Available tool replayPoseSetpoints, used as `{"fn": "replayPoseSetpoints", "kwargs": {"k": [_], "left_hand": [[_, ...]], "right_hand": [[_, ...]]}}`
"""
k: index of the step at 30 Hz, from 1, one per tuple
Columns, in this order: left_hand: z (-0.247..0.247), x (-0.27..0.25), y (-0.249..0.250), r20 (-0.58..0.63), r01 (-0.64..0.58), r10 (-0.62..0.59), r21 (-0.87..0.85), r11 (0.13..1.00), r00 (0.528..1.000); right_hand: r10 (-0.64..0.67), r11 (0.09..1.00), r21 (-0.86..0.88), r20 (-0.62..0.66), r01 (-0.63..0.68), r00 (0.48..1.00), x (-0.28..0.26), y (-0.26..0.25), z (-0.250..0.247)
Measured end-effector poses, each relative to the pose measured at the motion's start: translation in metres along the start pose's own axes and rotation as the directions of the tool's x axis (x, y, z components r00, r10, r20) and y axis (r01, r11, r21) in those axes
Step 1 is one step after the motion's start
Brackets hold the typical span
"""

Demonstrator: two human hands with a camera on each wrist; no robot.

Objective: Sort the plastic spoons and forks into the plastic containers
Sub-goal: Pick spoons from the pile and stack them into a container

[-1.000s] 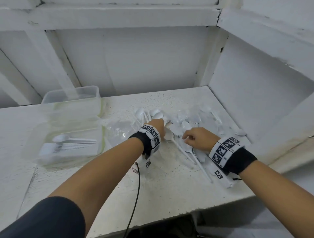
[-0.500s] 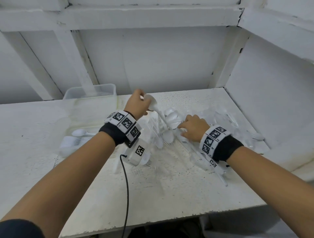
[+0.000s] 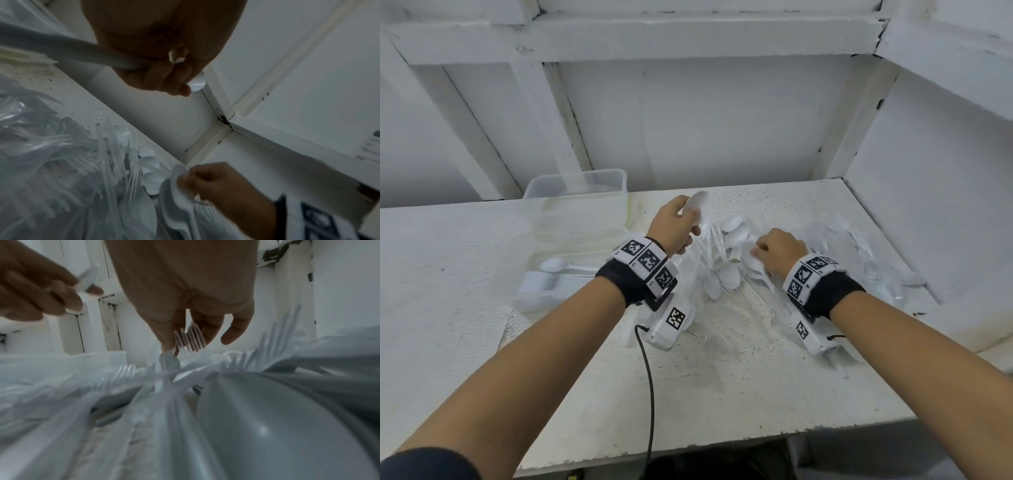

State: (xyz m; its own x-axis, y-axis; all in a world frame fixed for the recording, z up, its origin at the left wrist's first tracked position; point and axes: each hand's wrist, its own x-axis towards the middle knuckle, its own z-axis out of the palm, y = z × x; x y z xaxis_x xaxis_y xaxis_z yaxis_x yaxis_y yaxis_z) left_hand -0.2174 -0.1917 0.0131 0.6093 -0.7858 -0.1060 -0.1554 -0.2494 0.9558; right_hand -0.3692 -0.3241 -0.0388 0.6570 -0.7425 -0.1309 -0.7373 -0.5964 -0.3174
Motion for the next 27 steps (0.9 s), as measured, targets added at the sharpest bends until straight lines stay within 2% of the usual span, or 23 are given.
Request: {"fn": "replayPoseSetpoints", "kwargs": {"k": [2,4,5,7,8,9,10,12,16,19,21,24,27], "left_hand": [[0.007,0.005,-0.003,0.028,0.009,-0.012,0.125,0.992,1.0],[0.016,0.009,-0.006,0.091,0.002,-0.031,0.305,0.952,0.995],[0.022,0.011,-0.007,0.13,0.006,-0.062,0.394,0.919,0.99],[0.036,0.016,-0.011,0.182,0.032,-0.15,0.527,0.849,0.972],[0.045,0.019,-0.013,0.189,0.045,-0.186,0.576,0.816,0.964],[0.054,0.022,-0.016,0.189,0.054,-0.216,0.619,0.784,0.958],[0.063,0.024,-0.017,0.197,0.043,-0.229,0.662,0.748,0.953],[0.079,0.027,-0.022,0.22,0.0,-0.227,0.72,0.694,0.949],[0.099,0.025,-0.028,0.281,-0.132,-0.123,0.737,0.662,0.952],[0.099,0.026,-0.024,0.264,-0.11,-0.171,0.788,0.605,0.949],[0.096,0.028,-0.023,0.284,-0.114,-0.162,0.749,0.652,0.945],[0.087,0.027,-0.018,0.298,-0.135,-0.125,0.715,0.686,0.946],[0.072,0.02,-0.006,0.243,-0.136,-0.052,0.692,0.709,0.969]], "right_hand": [[-0.029,0.993,0.114,-0.067,0.037,0.997,-0.004,0.002,-0.005],[-0.027,0.956,0.283,-0.188,0.081,0.982,-0.008,0.002,-0.014],[0.017,0.902,0.42,-0.262,0.099,0.965,-0.011,0.0,-0.02],[0.166,0.708,0.694,-0.348,0.135,0.923,-0.017,-0.005,-0.035],[0.231,0.62,0.77,-0.364,0.152,0.902,-0.018,-0.007,-0.041],[0.276,0.575,0.802,-0.378,0.163,0.884,-0.019,-0.007,-0.045],[0.298,0.568,0.806,-0.391,0.167,0.871,-0.018,-0.006,-0.046],[0.294,0.613,0.775,-0.403,0.153,0.867,-0.015,-0.002,-0.044],[0.21,0.728,0.686,-0.244,0.015,0.947,-0.015,0.008,-0.036],[0.099,0.877,0.481,-0.201,0.01,0.975,-0.024,0.016,-0.034],[0.087,0.875,0.484,-0.203,0.023,0.975,-0.027,0.021,-0.032],[0.097,0.803,0.595,-0.197,0.04,0.976,-0.028,0.024,-0.034],[0.07,0.835,0.548,-0.176,0.039,0.982,-0.026,0.021,-0.036]]}}
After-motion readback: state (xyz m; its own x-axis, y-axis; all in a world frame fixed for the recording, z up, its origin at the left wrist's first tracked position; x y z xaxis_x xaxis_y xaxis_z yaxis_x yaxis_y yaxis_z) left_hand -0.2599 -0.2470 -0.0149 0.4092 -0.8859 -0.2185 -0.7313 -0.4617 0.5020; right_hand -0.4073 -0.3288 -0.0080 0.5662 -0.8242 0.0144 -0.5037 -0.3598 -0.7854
